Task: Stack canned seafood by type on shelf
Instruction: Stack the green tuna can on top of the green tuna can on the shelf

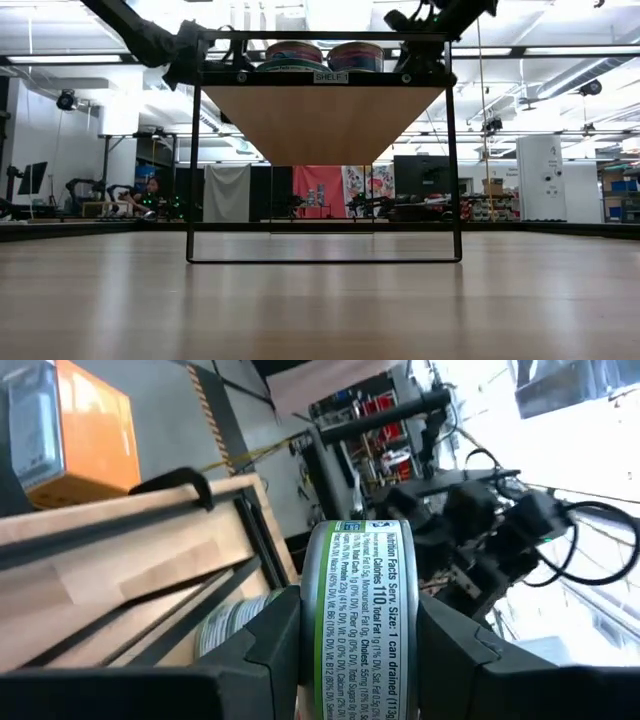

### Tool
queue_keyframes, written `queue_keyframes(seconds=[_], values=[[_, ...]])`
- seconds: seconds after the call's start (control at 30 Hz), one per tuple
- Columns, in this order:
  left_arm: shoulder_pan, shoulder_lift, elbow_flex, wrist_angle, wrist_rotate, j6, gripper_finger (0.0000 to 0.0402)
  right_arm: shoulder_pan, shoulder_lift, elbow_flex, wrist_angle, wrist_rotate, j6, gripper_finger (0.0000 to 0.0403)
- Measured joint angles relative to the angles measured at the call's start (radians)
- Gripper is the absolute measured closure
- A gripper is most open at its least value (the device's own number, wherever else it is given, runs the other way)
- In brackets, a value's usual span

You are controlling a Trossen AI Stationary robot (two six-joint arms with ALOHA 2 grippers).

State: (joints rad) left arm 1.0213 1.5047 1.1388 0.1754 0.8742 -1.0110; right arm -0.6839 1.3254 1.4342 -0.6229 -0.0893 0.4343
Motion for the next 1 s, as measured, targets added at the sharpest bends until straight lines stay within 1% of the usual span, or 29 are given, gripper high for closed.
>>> queue_keyframes(seconds=[0.17, 0.33, 0.47, 0.6, 0.67, 0.77, 1.0], values=[[-0.008, 0.000, 0.031, 0.004, -0.051, -0.056, 0.0280, -0.056, 0.040, 0.000, 0.037, -0.096, 0.017, 0.0392], [-0.038, 0.013, 0.076, 0.004, -0.098, -0.109, 0.0280, -0.085, 0.050, 0.000, 0.035, -0.102, 0.027, 0.0392], [-0.090, 0.037, 0.126, 0.000, -0.179, -0.177, 0.0280, -0.093, 0.046, 0.000, 0.033, -0.102, 0.031, 0.0392], [-0.128, 0.059, 0.185, -0.018, -0.184, -0.194, 0.0280, -0.094, 0.041, 0.000, 0.027, -0.103, 0.045, 0.0392], [-0.141, 0.068, 0.202, -0.046, -0.211, -0.187, 0.0280, -0.094, 0.040, 0.000, 0.026, -0.103, 0.045, 0.0392], [-0.157, 0.082, 0.209, -0.094, -0.223, -0.190, 0.0280, -0.094, 0.040, 0.000, 0.026, -0.103, 0.045, 0.0392], [-0.223, 0.082, 0.208, -0.112, -0.255, -0.227, 0.0280, -0.093, 0.037, 0.000, 0.025, -0.103, 0.044, 0.0392]])
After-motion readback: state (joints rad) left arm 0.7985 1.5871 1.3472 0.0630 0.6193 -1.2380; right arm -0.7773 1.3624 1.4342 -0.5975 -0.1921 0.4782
